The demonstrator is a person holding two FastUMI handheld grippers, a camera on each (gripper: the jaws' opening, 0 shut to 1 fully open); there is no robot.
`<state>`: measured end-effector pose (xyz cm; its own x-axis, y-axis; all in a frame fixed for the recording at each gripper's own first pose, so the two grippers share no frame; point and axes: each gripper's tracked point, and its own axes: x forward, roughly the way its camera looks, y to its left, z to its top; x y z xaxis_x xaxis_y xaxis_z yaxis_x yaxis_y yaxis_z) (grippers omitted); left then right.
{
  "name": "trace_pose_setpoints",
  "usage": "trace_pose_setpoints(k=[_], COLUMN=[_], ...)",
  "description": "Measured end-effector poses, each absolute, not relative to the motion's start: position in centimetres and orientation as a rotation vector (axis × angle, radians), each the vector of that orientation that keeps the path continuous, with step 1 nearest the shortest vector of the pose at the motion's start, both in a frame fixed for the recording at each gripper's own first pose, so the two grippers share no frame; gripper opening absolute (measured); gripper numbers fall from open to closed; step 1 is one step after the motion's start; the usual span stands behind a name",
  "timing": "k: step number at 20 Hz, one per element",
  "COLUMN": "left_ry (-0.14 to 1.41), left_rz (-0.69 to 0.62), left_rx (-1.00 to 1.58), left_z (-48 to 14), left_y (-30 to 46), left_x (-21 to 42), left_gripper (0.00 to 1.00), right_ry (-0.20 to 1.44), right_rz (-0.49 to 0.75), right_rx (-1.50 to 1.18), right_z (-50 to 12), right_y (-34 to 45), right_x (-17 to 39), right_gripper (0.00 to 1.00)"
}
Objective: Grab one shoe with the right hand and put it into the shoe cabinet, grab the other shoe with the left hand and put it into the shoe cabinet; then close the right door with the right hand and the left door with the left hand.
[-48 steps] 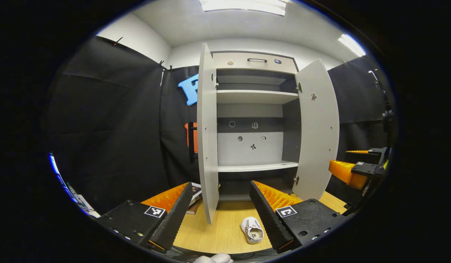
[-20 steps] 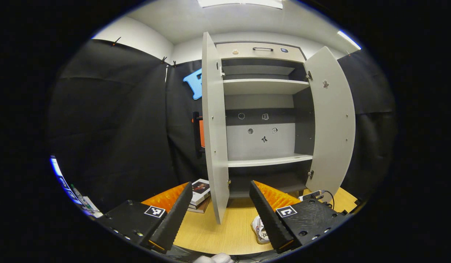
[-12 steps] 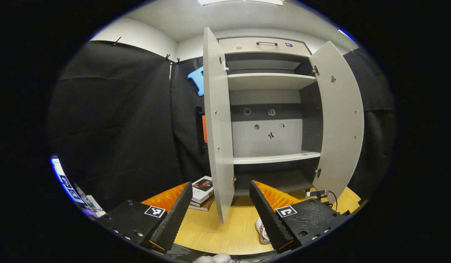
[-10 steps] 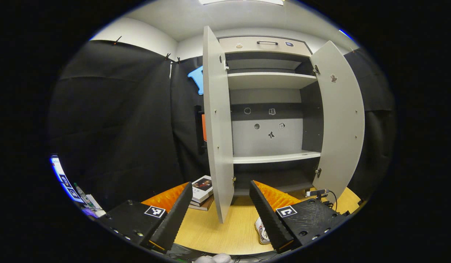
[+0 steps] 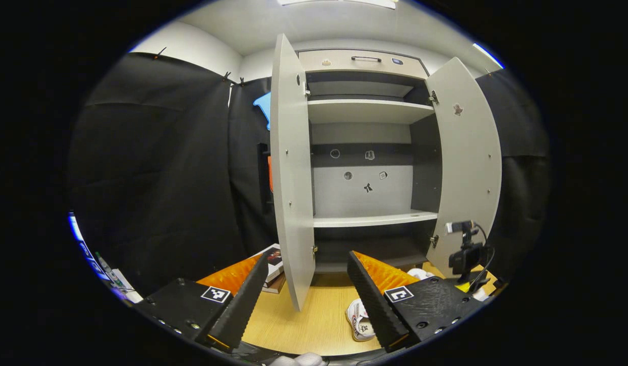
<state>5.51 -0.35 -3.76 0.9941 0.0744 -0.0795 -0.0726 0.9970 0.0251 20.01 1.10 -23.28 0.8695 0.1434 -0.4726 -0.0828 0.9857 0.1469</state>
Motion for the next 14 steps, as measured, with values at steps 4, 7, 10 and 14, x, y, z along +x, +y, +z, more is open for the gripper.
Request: trace_pose_setpoints(k=[4,7,10,14], left_ry=[0.072,0.062,0.059,0.06], left_rz=[0.058,0.063,0.083,0.112], left_rx=[0.009,0.01,0.0,-0.005], left_z=[-3.7,-3.6,-3.4,-3.1], left_y=[-1.1,-1.2,-1.1,-1.1], left_x=[5.8,6.0,6.3,6.6], left_gripper=[0.94,0.94,0.94,0.94], right_ry=[0.394,0.317,0.235,0.175], right_rz=[0.121,0.122,0.124,0.13], right_rx=[0.074,0.046,0.002,-0.013], right_z=[-15.5,-9.9,-5.1,-0.2], right_y=[1.0,1.1,1.1,1.7], right_x=[21.9,24.4,27.4,32.0], right_gripper=[0.06,0.06,0.06,0.06])
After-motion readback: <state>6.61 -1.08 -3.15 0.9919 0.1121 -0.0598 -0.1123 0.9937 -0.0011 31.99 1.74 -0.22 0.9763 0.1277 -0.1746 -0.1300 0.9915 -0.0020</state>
